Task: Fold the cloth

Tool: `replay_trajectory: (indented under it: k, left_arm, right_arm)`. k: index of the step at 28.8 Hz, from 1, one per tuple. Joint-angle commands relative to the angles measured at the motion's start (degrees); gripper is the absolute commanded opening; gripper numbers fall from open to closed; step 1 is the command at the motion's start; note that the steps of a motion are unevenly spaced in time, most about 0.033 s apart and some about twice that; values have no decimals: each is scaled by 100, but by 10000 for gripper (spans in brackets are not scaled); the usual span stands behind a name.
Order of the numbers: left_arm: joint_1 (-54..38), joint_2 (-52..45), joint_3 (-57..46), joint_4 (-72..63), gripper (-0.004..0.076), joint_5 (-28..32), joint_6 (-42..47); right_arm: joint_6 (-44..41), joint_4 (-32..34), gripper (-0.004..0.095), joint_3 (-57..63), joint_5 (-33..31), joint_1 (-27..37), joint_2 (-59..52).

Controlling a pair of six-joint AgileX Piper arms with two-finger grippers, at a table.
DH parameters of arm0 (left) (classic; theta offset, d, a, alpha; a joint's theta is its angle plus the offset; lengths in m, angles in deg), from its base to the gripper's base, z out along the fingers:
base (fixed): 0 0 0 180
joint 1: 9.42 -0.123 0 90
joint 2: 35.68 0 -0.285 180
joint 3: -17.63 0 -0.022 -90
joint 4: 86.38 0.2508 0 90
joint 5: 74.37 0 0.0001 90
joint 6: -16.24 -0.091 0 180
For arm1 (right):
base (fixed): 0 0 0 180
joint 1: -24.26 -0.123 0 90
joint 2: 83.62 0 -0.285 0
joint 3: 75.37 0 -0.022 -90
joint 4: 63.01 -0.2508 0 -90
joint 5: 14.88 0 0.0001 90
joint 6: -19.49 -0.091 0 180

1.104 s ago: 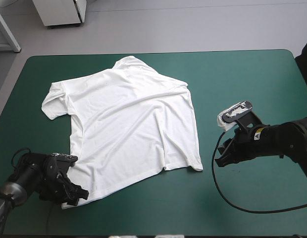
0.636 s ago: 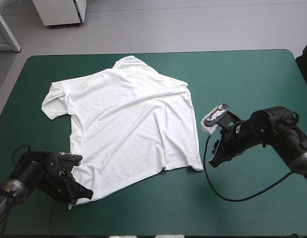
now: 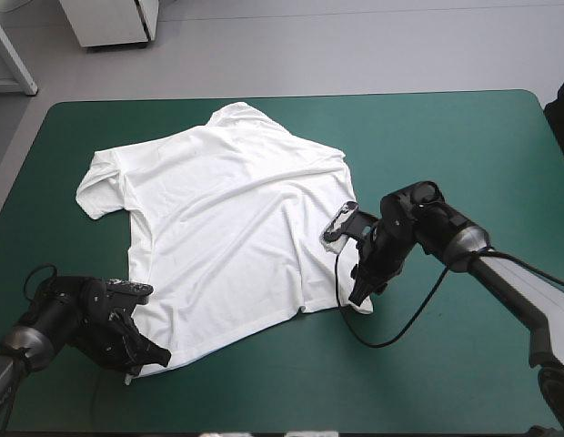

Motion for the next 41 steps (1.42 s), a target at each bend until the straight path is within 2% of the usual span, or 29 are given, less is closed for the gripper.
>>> replay_trajectory:
  k: [1, 7, 15, 19, 24, 25, 27, 31, 36, 41]
  left_arm:
    - [17, 62, 187, -314, -9, 618, -15]
    - [17, 62, 376, -314, -9, 618, -38]
    - [17, 62, 376, -300, -9, 599, -61]
    - [17, 62, 376, -300, -9, 587, -80]
    - [17, 62, 376, -300, -9, 563, -80]
    - [17, 62, 376, -300, -9, 563, -80]
    - [17, 62, 376, -300, -9, 563, -80]
    - [17, 62, 376, -300, -9, 577, -93]
    - [17, 62, 398, -300, -9, 619, -118]
    - [17, -150, 828, -300, -9, 341, -159]
  right_arm:
    - [23, 392, 492, -175, 28, -264, -26]
    - [-100, 408, 492, -162, -37, -534, 263]
    - [-477, 420, 500, -152, -317, -534, 691]
    - [-498, 380, 538, -151, -304, -534, 783]
    - [-484, 170, 523, 0, -281, -534, 969]
    - [-511, 154, 495, 41, -281, -534, 978]
    - [-542, 142, 360, 65, -332, -534, 1024]
    - [-563, 170, -20, 65, -322, -534, 1024]
    - [-797, 306, -13, 65, -224, -534, 1024]
    - [-1085, 954, -13, -146, -630, -520, 785]
